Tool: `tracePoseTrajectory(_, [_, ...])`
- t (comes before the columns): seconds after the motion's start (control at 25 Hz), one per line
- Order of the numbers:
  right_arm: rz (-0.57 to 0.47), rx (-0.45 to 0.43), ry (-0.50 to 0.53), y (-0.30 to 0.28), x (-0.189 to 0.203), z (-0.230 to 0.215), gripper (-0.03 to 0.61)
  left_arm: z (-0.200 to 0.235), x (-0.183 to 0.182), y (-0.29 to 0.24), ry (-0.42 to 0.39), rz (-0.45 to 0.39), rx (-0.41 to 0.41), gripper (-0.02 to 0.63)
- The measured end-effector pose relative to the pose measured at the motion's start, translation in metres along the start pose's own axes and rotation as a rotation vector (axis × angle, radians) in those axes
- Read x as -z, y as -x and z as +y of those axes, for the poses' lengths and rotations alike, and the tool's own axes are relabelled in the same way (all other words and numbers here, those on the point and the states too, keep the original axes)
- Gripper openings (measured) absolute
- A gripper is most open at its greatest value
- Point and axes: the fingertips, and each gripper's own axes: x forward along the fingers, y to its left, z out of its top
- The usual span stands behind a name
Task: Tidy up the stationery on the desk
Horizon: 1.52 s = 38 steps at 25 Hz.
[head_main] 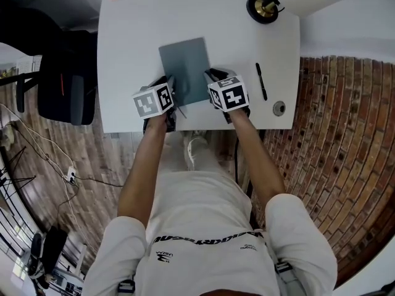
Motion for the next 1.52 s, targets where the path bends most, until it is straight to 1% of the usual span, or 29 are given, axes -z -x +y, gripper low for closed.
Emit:
tracePoseTrajectory(0.16, [-0.003,0.002,-0.034,0.006,0.011,0.004,0.078,-0.002,0.003,0.002,-0.032,0.015,0.007,0.103])
tracePoseTrajectory(0.32, [-0.015,0.002,-0.076,0.012,0.023,0.008,0.078,-0.003,0.007,0.003,-0.03,0.014,0.027,0.103])
tracePoseTrajectory(0.56, [-0.036,0.043,-0.104,0.018,0.034,0.011,0.077,-0.007,0.012,0.003,-0.072,0.029,0.05,0.103])
tracePoseTrajectory(0.72, [-0.053,0.034,-0.163,0.02,0.039,0.016,0.078,-0.005,0.011,0.005,-0.076,0.019,0.068,0.103])
tracePoseTrajectory(0.88, [-0.075,0.052,-0.166,0.021,0.041,0.014,0.078,-0.008,0.012,0.003,-0.083,0.017,0.077,0.103])
tracePoseTrajectory(1.16, [-0.078,0.066,-0.151,0.022,0.04,0.014,0.081,-0.008,0.012,0.004,-0.1,0.013,0.085,0.103])
tracePoseTrajectory(1.24, [-0.09,0.077,-0.157,0.025,0.041,0.011,0.07,-0.008,0.011,0.008,-0.111,0.009,0.079,0.103])
tracePoseTrajectory(1.4, [-0.115,0.097,-0.167,0.034,0.042,0.003,0.069,-0.011,0.005,0.018,-0.146,-0.023,0.059,0.08])
tracePoseTrajectory(1.52, [-0.133,0.094,-0.178,0.044,0.043,0.0,0.069,-0.013,0.0,0.029,-0.173,-0.051,0.039,0.057])
